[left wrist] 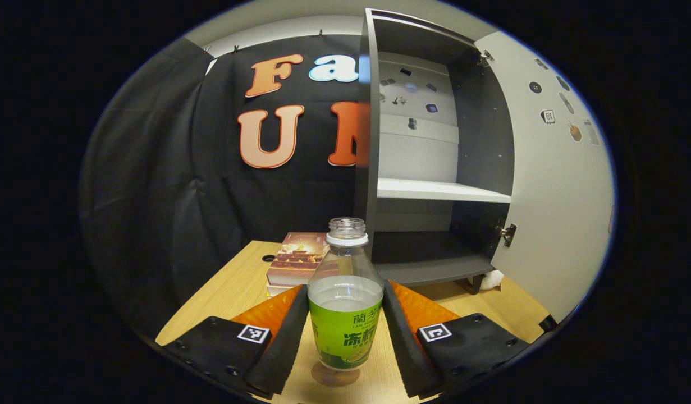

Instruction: Open the cabinet door with the right hand, grasp the bottle in the cabinet with the left hand and place it on the coaster, then close the cabinet door with the right hand.

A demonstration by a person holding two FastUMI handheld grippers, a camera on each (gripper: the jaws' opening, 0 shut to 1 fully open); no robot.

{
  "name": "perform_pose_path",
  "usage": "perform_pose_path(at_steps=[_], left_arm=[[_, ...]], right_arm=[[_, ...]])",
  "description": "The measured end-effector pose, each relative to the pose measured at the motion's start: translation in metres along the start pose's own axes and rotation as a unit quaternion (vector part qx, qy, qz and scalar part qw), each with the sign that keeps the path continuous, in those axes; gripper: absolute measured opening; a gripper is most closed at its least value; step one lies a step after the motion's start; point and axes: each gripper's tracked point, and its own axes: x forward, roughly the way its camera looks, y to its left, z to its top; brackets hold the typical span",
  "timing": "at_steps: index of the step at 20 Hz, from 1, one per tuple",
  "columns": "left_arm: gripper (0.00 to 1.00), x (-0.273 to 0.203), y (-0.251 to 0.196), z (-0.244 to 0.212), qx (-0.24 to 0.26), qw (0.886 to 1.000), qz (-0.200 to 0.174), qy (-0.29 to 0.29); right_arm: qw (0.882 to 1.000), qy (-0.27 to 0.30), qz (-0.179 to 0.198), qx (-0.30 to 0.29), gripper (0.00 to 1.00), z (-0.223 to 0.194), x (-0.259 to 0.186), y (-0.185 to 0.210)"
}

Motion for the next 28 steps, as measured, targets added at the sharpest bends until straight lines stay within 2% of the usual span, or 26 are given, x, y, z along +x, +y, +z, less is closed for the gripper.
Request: perform_pose_path(at_steps=[2, 3, 12, 18, 28], left_arm=[[0.82, 0.006, 0.005, -0.021, -0.004, 1.000, 0.008, 0.006], [0.82, 0.008, 0.007, -0.031, -0.006, 1.000, 0.013, 0.010], [0.82, 0.015, 0.019, -0.091, -0.020, 0.999, 0.039, 0.020], [0.82, 0.009, 0.025, -0.096, -0.021, 0.999, 0.043, 0.011], [0.84, -0.001, 0.020, -0.100, -0.006, 0.998, 0.048, 0.035]], right_arm=[[1.000, 0.003, -0.008, 0.002, 1.00, -0.003, 0.002, -0.003], [1.000, 0.006, -0.011, 0.004, 0.93, -0.004, 0.002, -0.003], [1.000, 0.013, -0.026, -0.001, 0.94, -0.008, 0.005, -0.004], [1.000, 0.014, -0.026, 0.005, 0.94, -0.007, 0.008, -0.002], [1.000, 0.016, -0.014, 0.002, 0.94, -0.008, 0.006, 0.006]])
